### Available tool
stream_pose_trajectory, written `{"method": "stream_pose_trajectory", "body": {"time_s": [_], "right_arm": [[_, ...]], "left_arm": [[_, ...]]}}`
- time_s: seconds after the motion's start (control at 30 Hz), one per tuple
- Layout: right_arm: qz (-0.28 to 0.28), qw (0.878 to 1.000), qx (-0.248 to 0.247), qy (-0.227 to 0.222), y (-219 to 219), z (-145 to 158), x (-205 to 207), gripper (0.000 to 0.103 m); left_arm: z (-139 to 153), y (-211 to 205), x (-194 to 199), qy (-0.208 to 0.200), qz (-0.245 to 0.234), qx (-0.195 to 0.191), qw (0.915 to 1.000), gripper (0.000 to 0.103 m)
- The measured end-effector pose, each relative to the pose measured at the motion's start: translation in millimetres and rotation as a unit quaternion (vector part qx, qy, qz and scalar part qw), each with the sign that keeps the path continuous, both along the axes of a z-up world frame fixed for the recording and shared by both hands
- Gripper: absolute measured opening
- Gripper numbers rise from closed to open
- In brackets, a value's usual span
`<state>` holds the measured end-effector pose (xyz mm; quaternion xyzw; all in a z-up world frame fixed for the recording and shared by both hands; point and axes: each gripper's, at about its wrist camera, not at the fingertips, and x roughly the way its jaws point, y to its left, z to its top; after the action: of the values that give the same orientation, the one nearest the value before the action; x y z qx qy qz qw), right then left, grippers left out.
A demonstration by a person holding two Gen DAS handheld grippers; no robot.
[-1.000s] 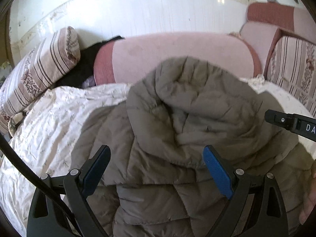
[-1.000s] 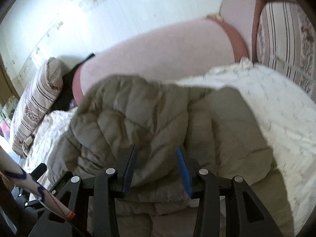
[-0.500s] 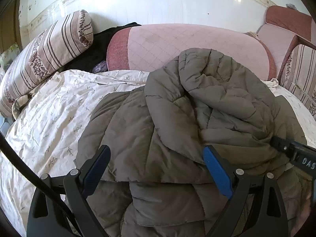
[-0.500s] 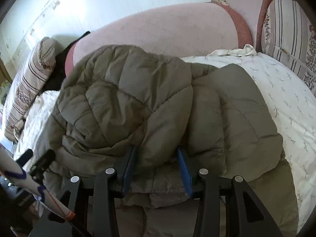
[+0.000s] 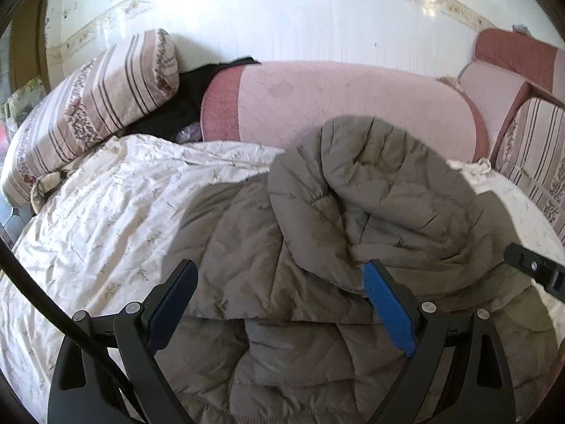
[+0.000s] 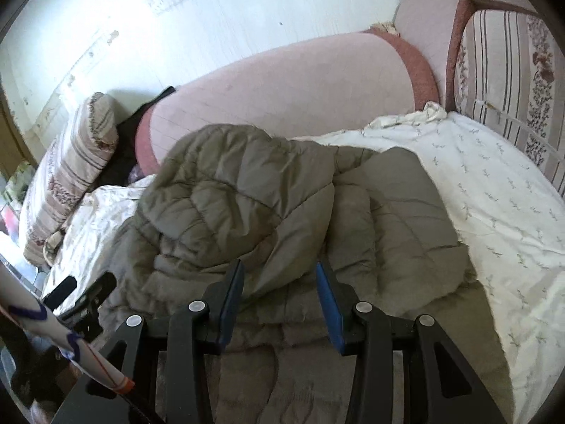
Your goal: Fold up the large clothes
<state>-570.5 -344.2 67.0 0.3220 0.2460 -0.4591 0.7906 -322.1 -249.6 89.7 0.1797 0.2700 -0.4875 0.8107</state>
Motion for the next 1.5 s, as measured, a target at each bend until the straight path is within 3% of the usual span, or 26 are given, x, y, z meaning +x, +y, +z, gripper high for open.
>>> {"method": "stream_pose_trajectory", "body": {"time_s": [0.27, 0.4, 0.67, 0.8, 1.0, 1.07, 1.13, 1.5], "right_arm": [[0.029, 0.998, -0.052, -0.007, 83, 44, -29, 0.047], [0.028, 0.998, -0.062, -0.002, 135, 40, -53, 0.049], [0.013, 1.0, -0.027, -0.006, 197, 18, -101, 0.049], [-0.002, 1.0, -0.005, 0.013, 217, -2, -119, 0.049], [-0.003, 0.997, 0.05, 0.053, 230, -48, -119, 0.05], [-0.002, 0.995, 0.069, 0.068, 228, -67, -118, 0.052], [0.005, 0.995, 0.057, 0.085, 229, -71, -113, 0.055], [0.031, 0.994, 0.033, 0.101, 230, -73, -108, 0.062]], "left_arm": [[45, 76, -15, -0.01, 0.013, -0.05, 0.9986, 0.094], [51, 122, -34, -0.03, 0.018, -0.046, 0.9983, 0.094], [7, 209, -74, -0.029, 0.008, 0.018, 0.9994, 0.094], [-24, 241, -83, -0.025, 0.027, 0.05, 0.9981, 0.094], [-64, 247, -72, -0.018, 0.058, 0.098, 0.9933, 0.094], [-76, 243, -64, 0.011, 0.055, 0.114, 0.9919, 0.094], [-86, 240, -56, 0.037, 0.055, 0.124, 0.99, 0.096], [-87, 238, -60, 0.02, 0.052, 0.129, 0.99, 0.098]]}}
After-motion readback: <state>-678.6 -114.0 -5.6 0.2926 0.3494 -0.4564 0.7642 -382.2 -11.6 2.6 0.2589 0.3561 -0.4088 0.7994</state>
